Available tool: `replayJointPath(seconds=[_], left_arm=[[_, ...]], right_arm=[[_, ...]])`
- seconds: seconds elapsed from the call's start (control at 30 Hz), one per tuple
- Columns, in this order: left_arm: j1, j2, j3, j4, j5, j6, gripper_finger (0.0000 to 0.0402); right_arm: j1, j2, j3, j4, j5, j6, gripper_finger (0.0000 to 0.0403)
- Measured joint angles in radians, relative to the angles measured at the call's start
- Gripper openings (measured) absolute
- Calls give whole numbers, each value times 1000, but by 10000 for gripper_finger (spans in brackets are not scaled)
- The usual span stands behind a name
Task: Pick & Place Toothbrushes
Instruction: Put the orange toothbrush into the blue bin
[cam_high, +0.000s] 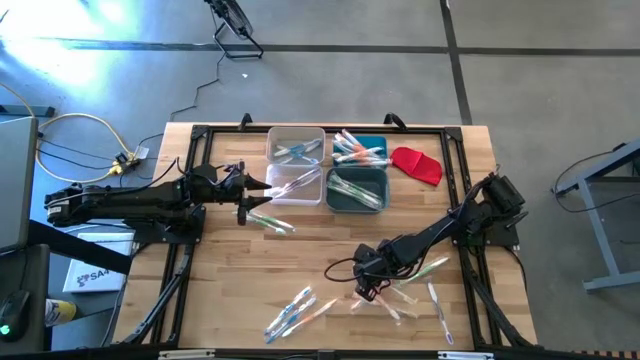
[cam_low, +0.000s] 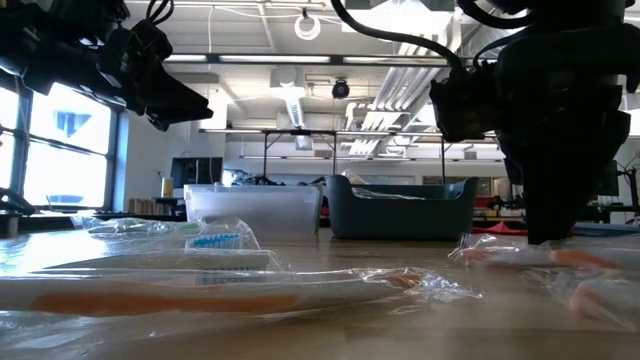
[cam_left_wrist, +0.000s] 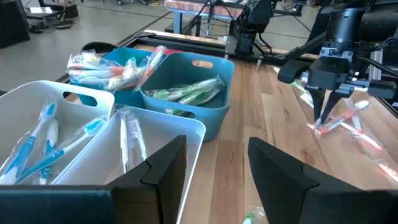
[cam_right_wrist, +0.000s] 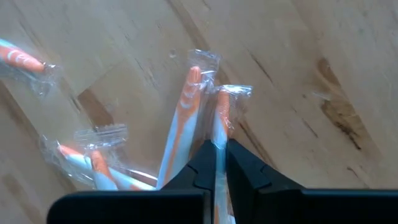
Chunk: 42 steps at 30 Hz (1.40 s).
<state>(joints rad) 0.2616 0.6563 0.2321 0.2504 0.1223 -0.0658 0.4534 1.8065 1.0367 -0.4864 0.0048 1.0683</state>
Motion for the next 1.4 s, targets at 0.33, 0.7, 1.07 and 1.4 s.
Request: replayJointPath(seconds=[0.33,0.7,1.07,1.4], left_arm=[[0,0,0,0,0,0,171],[0,0,0,1,0,0,171],[0,0,0,1,0,0,171],[0,0,0,1,0,0,171]], right_arm=[[-5,-47,0,35,-3,-47,10],[-26,-233,0,29,153,-126,10],[-95,-387,0,37,326,-329,10],[-253,-447,0,149,394,-727,10]])
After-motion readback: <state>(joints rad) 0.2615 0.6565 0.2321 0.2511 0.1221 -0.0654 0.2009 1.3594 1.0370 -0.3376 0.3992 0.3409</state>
